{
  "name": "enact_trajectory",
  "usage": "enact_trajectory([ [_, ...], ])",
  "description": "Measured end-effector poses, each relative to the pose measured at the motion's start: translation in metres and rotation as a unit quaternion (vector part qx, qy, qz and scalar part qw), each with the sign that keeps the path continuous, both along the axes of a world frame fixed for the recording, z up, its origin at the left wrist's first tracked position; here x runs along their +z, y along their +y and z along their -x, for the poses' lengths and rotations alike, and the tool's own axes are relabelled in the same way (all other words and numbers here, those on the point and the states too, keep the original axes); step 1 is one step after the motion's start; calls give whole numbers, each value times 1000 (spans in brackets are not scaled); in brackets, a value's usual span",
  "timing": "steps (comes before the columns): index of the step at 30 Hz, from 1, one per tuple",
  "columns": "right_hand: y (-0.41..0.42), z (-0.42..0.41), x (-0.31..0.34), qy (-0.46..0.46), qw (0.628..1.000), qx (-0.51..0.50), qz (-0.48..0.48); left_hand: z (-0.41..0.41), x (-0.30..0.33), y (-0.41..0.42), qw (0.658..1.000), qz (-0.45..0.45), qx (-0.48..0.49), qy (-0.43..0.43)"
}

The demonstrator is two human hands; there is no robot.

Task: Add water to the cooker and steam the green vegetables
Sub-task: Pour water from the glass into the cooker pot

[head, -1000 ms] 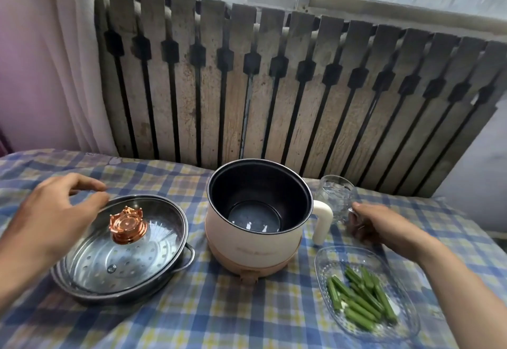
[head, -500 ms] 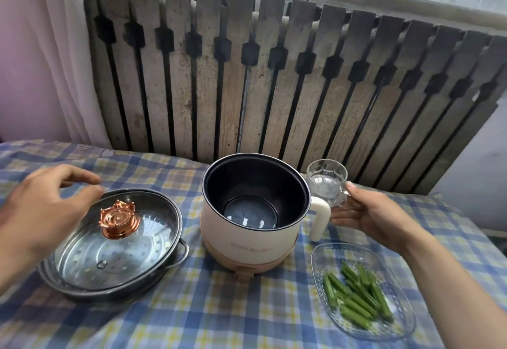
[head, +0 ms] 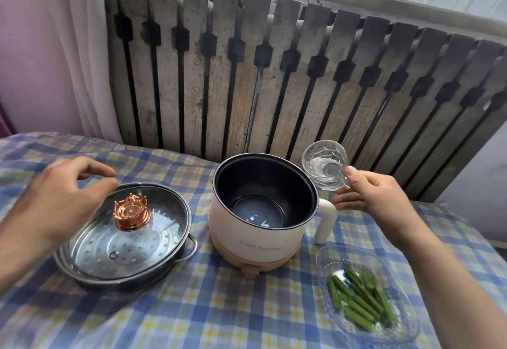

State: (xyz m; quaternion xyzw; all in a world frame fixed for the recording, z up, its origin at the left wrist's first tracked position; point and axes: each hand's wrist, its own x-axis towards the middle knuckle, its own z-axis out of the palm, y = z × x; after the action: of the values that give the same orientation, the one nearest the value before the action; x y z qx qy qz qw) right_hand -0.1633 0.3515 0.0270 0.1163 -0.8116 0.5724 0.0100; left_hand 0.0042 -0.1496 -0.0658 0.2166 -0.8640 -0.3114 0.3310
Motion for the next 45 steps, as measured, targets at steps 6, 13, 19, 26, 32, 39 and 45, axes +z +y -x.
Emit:
enact_trajectory([
  [6, -2, -4, 4, 58, 996, -20, -63, -3, 8, 7, 1000, -14, -6, -1],
  [13, -5, -12, 11, 100, 988, -41, -113, -6, 14, 13, 1000, -27, -7, -6],
  [19, -9, -16, 14, 138, 977, -61, -149, -10, 19, 20, 999, -31, -3, -14],
  [26, -10, -15, 12, 126, 979, -65, -145, -13, 25, 25, 999, -39, -5, -24],
  [32, -8, -2, -1, -29, 998, -49, -11, -15, 27, 26, 999, -47, 4, -22],
  [39, 10, 6, -22, -182, 980, -80, 22, -19, 36, 28, 997, -71, 2, -32],
  [45, 25, 7, -30, -256, 963, -79, 27, -23, 47, 32, 996, -86, 1, -37],
])
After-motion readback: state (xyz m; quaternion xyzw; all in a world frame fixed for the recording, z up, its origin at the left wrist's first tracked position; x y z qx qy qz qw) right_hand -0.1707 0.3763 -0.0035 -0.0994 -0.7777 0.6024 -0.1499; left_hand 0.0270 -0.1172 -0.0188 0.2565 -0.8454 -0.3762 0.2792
